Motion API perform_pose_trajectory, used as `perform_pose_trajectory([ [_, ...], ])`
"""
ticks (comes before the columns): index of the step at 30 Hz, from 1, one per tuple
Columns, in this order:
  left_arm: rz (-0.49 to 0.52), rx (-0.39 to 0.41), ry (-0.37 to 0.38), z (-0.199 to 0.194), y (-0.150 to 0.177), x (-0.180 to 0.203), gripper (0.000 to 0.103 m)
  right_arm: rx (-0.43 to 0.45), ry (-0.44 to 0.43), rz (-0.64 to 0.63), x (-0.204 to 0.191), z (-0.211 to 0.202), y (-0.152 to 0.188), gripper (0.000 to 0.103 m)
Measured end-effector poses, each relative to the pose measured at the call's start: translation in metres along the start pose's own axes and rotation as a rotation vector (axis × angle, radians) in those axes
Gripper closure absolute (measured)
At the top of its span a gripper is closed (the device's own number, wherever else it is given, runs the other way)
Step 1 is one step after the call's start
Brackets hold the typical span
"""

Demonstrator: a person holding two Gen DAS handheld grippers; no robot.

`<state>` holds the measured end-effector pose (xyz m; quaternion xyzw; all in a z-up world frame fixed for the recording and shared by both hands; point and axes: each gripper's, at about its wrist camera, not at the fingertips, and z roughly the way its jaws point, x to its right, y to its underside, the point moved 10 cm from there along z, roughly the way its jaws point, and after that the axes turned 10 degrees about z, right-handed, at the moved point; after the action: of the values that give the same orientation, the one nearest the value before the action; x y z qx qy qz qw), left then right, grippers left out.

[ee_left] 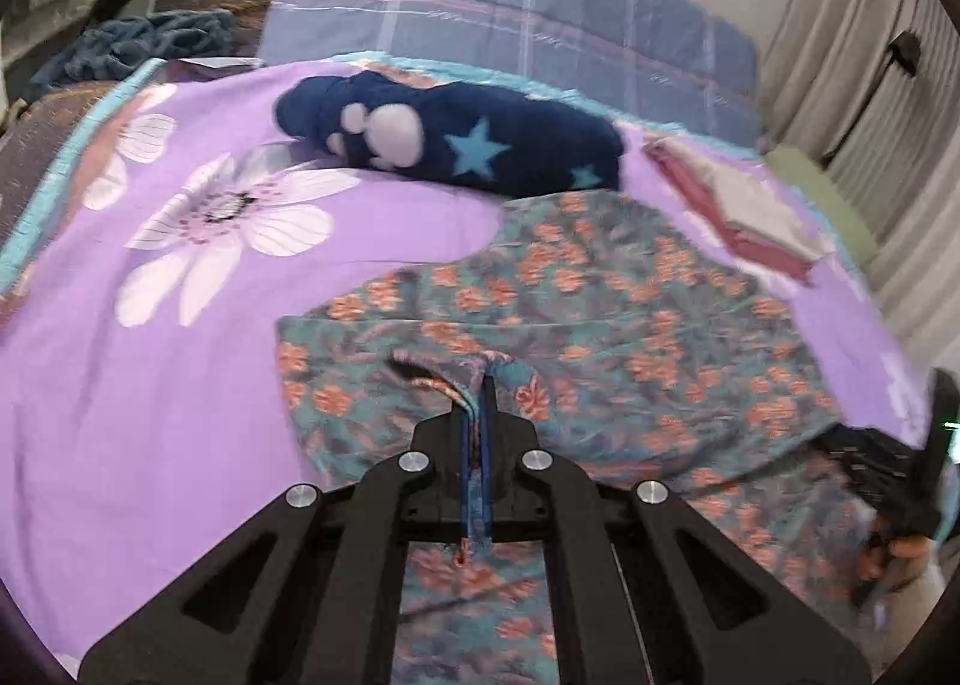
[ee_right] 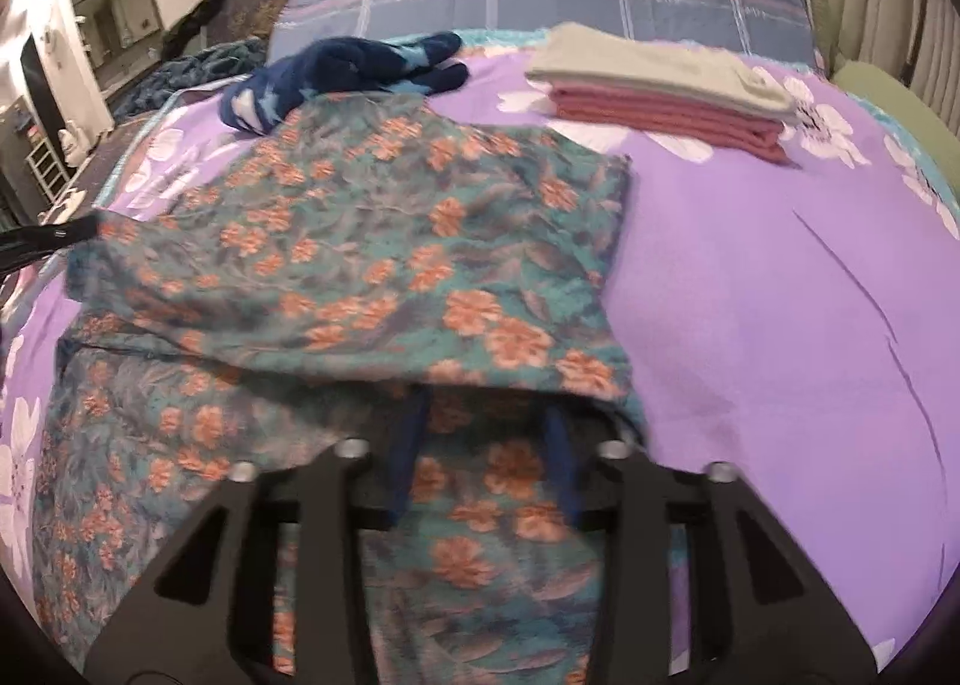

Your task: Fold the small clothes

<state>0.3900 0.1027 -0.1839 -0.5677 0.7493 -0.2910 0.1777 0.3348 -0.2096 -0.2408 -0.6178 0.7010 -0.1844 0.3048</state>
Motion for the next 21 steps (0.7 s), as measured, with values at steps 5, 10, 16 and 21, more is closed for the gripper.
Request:
perform_pose_trajectory([
  [5, -0.009, 0.003, -0.047, 0.005, 0.002, -0.013, 0.101, -0.018, -0.041, -0.023, -0.018, 0.010, 0.001, 0.080],
  [10, 0.030, -0.015, -0.092, 0.002, 0.008, -0.014, 0.101, 0.021, 0.111, 0.006, -0.001, 0.026, -0.007, 0.085],
  [16, 0.143, -0.125, -0.245, 0.040, 0.044, -0.029, 0.098, -0.026, 0.178, 0.046, 0.019, 0.018, 0.002, 0.098],
  [21, 0.275, -0.086, -0.348, 0.038, 0.047, -0.020, 0.097, -0.069, 0.038, 0.040, 0.008, -0.012, 0.009, 0.071],
])
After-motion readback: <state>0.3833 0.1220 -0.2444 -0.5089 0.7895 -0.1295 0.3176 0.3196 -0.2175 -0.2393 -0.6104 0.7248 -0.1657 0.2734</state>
